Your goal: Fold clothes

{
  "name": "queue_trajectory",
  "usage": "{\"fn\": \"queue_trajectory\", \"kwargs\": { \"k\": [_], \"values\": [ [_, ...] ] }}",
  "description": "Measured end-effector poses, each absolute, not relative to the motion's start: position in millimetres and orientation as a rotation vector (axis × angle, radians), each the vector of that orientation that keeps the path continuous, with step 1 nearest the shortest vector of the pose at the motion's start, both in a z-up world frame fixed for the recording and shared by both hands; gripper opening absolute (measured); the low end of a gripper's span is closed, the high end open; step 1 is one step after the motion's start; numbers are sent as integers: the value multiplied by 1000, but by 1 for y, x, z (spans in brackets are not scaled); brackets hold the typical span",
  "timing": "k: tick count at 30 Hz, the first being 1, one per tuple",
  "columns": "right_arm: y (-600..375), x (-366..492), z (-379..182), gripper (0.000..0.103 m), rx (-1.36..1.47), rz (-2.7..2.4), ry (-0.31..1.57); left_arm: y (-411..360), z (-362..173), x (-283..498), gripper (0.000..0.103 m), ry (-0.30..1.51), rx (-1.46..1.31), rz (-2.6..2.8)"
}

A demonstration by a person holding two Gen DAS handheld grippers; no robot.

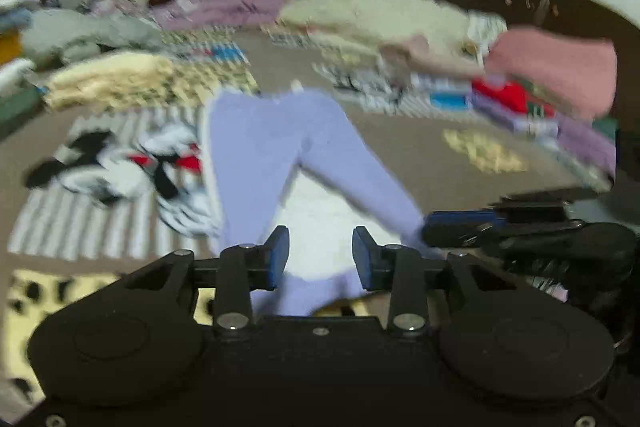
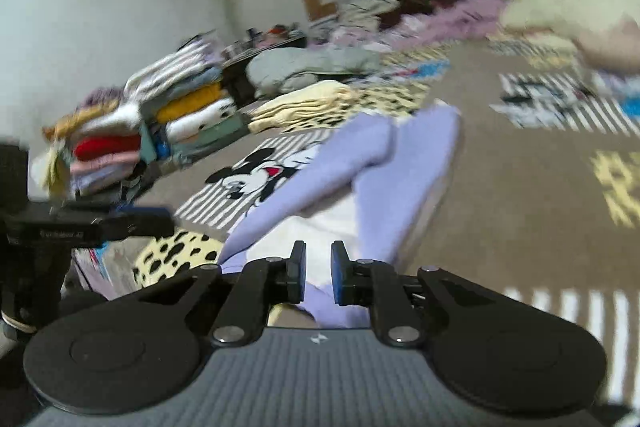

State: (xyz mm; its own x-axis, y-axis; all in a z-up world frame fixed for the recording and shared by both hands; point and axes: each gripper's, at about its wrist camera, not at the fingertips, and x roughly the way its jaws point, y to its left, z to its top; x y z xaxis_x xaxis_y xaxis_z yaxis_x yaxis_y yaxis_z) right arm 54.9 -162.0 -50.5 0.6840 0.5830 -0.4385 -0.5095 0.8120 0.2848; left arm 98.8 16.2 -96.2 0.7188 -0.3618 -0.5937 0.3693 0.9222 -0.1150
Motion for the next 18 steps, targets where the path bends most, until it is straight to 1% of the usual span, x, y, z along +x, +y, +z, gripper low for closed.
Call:
{"fn": "queue_trajectory", "kwargs": {
  "k": [1,2,3,5,7,9,10,12,14,15,16,17,18],
  "values": [
    [-150,58,-58,16,94,610,553,6,-119,107,33,760,70,-397],
    [-138,62,-67,16,38,603,578,-1,-135,105,35,794,139,-399],
    [-126,66,-77,17,-18,596,603,-4,-137,94,37,721,191,-415],
    [-105,61,-102,19,-178,590,652,-2,-133,87,38,723,200,-438],
    [-93,46,-106,20,-318,586,626,11,-121,86,39,725,131,-479],
    [-96,38,-96,22,-317,608,626,26,-111,90,39,661,14,-475],
    [-100,36,-92,21,-281,619,615,32,-107,94,38,637,-41,-465],
    [-107,36,-86,21,-216,622,580,36,-102,109,37,621,-84,-422],
    [-103,46,-82,21,-215,593,557,35,-104,125,37,638,-102,-417],
    [-102,53,-79,21,-204,585,544,33,-112,134,39,688,-96,-425],
    [-100,59,-77,24,-193,577,531,27,-122,141,39,750,-51,-433],
    [-99,66,-74,31,-182,569,518,22,-128,145,41,795,-3,-444],
    [-97,73,-75,39,-180,570,515,18,-124,143,46,796,37,-460]
  ]
}}
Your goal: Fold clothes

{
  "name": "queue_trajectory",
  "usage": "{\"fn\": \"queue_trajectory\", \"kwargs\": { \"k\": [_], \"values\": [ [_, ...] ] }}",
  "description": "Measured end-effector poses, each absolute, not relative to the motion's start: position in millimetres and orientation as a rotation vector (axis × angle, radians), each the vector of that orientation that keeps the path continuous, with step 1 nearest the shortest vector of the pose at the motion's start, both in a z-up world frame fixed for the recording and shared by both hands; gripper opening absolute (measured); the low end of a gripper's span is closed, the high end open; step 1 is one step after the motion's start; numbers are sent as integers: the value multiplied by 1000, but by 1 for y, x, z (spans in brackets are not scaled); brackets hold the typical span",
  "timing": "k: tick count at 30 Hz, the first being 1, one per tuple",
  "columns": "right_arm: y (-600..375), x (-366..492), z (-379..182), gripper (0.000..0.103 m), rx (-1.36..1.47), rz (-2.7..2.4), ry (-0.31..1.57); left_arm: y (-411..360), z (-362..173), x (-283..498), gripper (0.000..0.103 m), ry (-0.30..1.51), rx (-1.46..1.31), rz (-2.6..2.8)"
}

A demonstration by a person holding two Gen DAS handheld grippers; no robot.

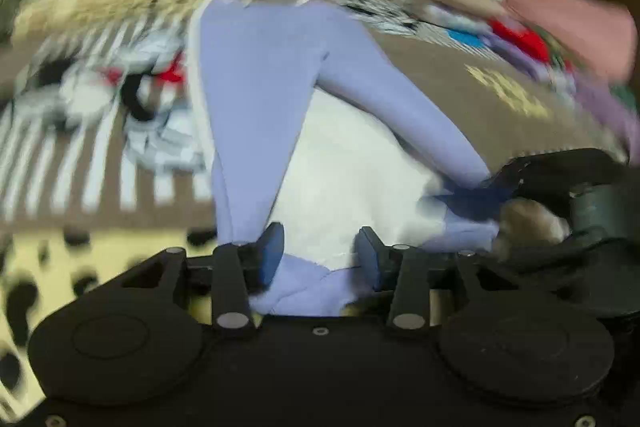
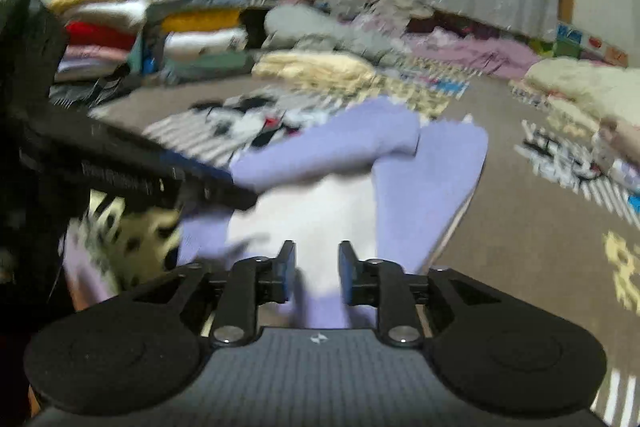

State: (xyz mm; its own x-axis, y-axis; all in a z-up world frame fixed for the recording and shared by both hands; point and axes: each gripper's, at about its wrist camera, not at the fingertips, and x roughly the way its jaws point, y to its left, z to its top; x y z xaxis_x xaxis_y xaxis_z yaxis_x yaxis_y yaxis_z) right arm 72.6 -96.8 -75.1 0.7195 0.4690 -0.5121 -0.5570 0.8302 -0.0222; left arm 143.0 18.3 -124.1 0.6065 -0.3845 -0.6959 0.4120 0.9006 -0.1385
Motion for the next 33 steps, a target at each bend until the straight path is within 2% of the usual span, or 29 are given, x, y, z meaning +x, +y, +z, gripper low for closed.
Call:
{"fn": "queue_trajectory", "kwargs": {
  "k": [2,5,7,10,14,18,24,33],
  "values": [
    [-90,84,-94,44,-231,616,596,17,-108,142,46,787,42,-467],
    [-94,81,-105,44,-235,678,636,21,-85,154,46,679,-15,-439],
    [-117,85,-98,40,-63,696,597,22,-73,173,46,646,-45,-409],
    [-149,113,-87,42,157,649,523,32,-59,214,46,630,-109,-363],
    [-181,177,-93,44,317,542,482,49,-51,267,45,611,-158,-313],
    [-201,234,-117,46,415,455,506,61,-55,312,45,606,-188,-302],
    [-212,275,-135,46,469,440,578,63,-74,363,44,627,-196,-338],
    [-231,290,-142,50,644,450,613,47,-94,406,33,685,-123,-383]
  ]
}}
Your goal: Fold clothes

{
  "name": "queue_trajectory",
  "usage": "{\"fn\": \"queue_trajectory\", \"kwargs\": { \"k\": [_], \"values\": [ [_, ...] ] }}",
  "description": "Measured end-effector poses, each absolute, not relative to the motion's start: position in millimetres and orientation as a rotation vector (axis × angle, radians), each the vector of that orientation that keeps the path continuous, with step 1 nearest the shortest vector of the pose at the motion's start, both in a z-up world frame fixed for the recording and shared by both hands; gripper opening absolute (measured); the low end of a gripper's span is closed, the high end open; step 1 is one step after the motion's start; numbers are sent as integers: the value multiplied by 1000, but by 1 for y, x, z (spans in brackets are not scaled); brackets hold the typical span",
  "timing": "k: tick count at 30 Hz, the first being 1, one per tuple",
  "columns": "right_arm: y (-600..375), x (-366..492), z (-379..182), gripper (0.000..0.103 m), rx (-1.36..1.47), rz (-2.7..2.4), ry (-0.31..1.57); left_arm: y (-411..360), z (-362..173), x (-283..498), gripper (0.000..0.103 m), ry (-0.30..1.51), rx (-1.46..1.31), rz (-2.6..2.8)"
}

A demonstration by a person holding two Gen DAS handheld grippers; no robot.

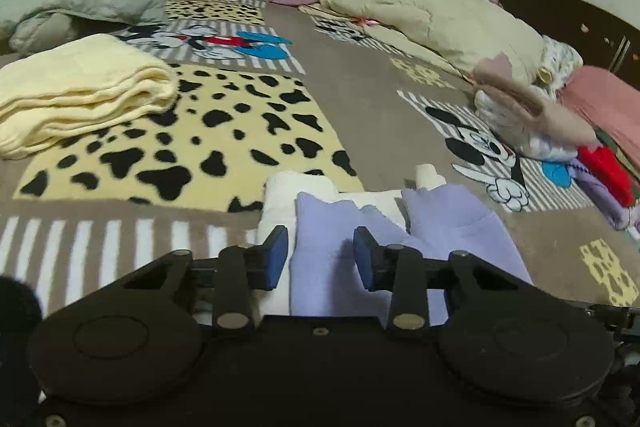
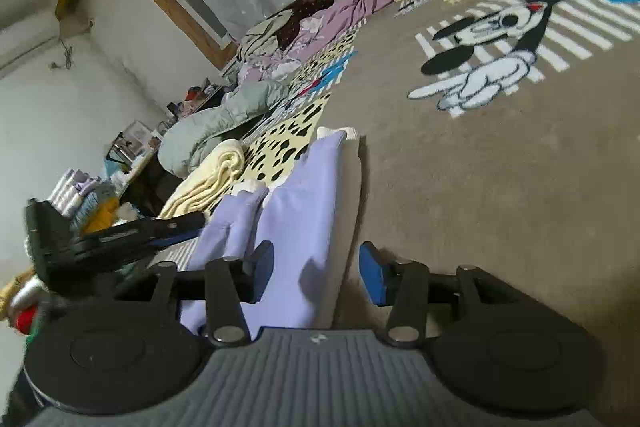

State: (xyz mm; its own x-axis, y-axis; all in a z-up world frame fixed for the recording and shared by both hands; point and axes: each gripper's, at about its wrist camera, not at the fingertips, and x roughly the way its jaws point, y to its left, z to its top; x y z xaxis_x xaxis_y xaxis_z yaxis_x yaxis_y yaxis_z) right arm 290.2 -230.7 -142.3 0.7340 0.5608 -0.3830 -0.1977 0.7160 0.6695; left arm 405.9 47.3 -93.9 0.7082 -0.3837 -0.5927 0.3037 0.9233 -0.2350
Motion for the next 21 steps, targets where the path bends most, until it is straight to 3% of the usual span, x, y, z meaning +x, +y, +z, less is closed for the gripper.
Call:
{"fn": "queue_trajectory", "kwargs": {
  "k": [2,4,6,21],
  "values": [
    [-228,291,-144,50,638,449,616,45,-97,409,29,692,-110,-381],
    [-226,290,-145,50,629,449,617,45,-99,408,14,696,-101,-370],
    [-224,288,-145,50,617,449,612,48,-100,406,10,692,-110,-365],
    [-213,280,-143,51,526,433,585,132,-44,323,7,445,-247,-195]
  ]
}}
